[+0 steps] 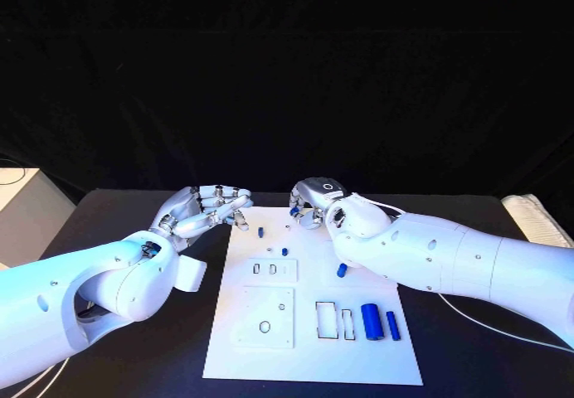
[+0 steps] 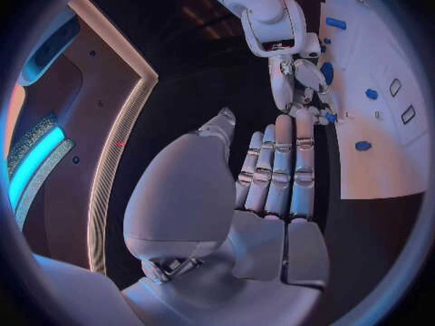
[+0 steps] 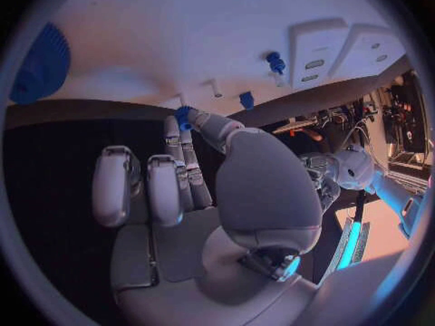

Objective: Assemble the parts on the task board

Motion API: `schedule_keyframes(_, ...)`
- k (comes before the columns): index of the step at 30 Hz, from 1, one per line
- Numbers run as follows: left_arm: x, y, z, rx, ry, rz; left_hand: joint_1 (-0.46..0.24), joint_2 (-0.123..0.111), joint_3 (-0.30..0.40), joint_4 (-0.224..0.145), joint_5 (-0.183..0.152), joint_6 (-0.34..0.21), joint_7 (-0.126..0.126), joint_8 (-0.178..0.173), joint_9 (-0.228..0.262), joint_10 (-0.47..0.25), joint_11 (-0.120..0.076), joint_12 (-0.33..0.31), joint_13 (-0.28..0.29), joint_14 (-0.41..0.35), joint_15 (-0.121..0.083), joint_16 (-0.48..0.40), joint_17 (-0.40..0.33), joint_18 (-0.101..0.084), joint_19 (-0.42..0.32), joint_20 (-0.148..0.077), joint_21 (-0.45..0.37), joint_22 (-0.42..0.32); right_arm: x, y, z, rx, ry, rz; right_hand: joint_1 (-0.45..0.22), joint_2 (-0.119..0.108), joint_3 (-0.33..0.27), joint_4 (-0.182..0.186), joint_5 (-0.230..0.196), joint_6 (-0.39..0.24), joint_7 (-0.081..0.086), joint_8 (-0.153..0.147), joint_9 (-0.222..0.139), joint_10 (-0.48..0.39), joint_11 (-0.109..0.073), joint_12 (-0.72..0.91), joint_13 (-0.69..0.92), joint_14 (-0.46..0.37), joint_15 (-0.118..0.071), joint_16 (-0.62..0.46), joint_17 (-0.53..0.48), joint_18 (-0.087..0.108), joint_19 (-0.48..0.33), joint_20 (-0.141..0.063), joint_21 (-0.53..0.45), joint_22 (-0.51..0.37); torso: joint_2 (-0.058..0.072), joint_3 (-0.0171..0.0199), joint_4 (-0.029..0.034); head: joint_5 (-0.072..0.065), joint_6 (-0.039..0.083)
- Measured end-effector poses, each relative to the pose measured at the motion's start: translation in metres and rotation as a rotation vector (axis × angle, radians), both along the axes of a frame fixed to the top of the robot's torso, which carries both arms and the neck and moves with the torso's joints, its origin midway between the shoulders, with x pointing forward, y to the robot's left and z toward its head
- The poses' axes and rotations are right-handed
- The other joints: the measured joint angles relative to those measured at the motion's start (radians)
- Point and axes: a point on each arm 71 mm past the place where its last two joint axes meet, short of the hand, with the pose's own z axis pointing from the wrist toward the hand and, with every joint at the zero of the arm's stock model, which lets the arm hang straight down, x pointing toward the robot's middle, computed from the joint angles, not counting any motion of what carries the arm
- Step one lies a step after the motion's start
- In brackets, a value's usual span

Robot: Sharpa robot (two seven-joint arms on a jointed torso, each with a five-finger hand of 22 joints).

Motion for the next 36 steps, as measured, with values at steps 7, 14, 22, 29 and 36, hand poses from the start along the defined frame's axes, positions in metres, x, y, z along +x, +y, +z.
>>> schedule_keyframes(7,0.0002,0.0006,0.0024,0.0,-0.004,0.001,0.0,0.0,0.0,0.0,0.0,0.0,0.0,0.0,0.0,0.0,0.0,0.0,0.0,0.0,0.0,0.0,0.0,0.0,0.0,0.0,0.0,0.0,0.0028,0.0012,-0.0015,-0.005,0.001,-0.005,0.0,0.0,0.0,0.0,-0.002,-0.002,0.002,-0.003,0.0,0.0,0.0,0.0,0.0,0.0,0.0,0.0,0.0,0.0,0.0,0.0,0.0,-0.002,0.001,-0.0006,0.0009,0.008,-0.002)
schedule_keyframes(14,0.0005,0.001,0.0038,0.001,-0.005,0.001,0.0,0.0,0.0,0.0,0.0,0.0,0.0,0.0,0.0,0.0,0.0,0.0,0.0,-0.004,-0.004,0.0,0.0,0.0,-0.003,0.004,0.0,0.002,0.0038,0.0024,-0.0046,-0.013,0.009,-0.002,-0.004,-0.004,0.0,0.0,-0.002,-0.004,0.004,-0.003,0.002,-0.004,0.004,0.0,0.001,0.0,0.0,0.0,0.001,0.0,0.0,0.0,0.0,-0.002,0.001,-0.0006,0.0014,0.013,-0.007)
schedule_keyframes(22,0.0009,0.0016,0.0049,0.002,-0.007,0.002,0.0,0.0,0.0,0.0,0.0,0.0,0.0,0.0,0.0,0.0,0.0,0.0,0.0,-0.004,-0.004,0.0,0.0,0.0,-0.003,0.004,0.001,0.002,0.0039,0.0029,-0.0058,-0.016,0.014,0.004,-0.004,-0.004,0.0,0.0,-0.002,-0.008,0.004,-0.001,0.001,-0.004,0.004,0.0,0.002,0.0,0.0,0.0,0.0,0.0,0.0,0.0,0.0,-0.004,0.0,-0.0007,-0.0015,0.018,-0.007)
schedule_keyframes(29,0.0014,0.002,0.0056,0.003,-0.007,0.003,0.0,0.0,0.0,0.0,0.0,0.0,0.0,0.0,0.0,0.0,0.0,0.0,0.0,-0.004,-0.004,0.0,0.001,0.0,-0.003,0.004,0.004,0.003,0.004,0.003,-0.0058,-0.017,0.016,0.005,-0.011,-0.011,0.0,0.0,-0.006,-0.012,0.005,-0.001,0.004,-0.009,0.009,0.0,0.001,0.0,0.0,0.0,-0.002,0.0,-0.002,-0.002,0.0,-0.013,0.0,0.0002,-0.0017,0.021,-0.011)
schedule_keyframes(36,0.0017,0.0024,0.0061,0.003,-0.008,0.005,0.0,0.0,0.0,0.0,0.0,0.0,0.0,0.0,0.0,0.0,0.0,0.0,0.0,-0.004,-0.004,0.0,0.001,0.0,-0.003,0.004,0.004,0.003,0.0062,0.001,-0.0077,-0.02,0.019,-0.003,-0.021,-0.044,0.003,0.003,-0.051,-0.08,0.038,-0.043,0.006,-0.121,0.037,-0.004,-0.022,0.0,0.022,-0.061,-0.108,0.018,-0.097,0.02,-0.104,-0.152,0.0,0.0009,-0.0032,0.022,-0.009)
